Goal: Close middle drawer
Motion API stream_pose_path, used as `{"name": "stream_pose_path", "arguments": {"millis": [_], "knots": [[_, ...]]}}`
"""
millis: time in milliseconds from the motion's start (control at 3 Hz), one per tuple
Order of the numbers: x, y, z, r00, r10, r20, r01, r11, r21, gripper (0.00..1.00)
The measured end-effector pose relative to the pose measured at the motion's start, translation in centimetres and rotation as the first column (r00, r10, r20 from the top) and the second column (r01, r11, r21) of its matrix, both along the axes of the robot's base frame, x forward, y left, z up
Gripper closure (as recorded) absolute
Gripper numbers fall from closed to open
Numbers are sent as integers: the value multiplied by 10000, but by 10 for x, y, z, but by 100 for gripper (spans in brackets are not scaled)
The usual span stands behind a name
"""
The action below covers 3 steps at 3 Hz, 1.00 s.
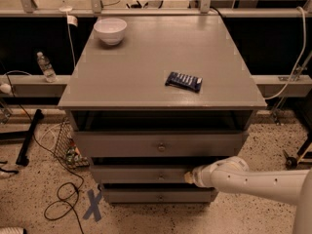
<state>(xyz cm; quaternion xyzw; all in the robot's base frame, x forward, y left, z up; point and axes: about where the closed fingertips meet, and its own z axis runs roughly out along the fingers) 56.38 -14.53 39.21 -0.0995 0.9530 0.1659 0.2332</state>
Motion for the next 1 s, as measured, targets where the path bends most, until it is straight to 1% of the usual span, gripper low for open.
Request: {"name": "stream_pose_path", "arguments": {"millis": [1000], "knots": [[0,0,0,10000,1,-2,-1,10000,-1,100]]}}
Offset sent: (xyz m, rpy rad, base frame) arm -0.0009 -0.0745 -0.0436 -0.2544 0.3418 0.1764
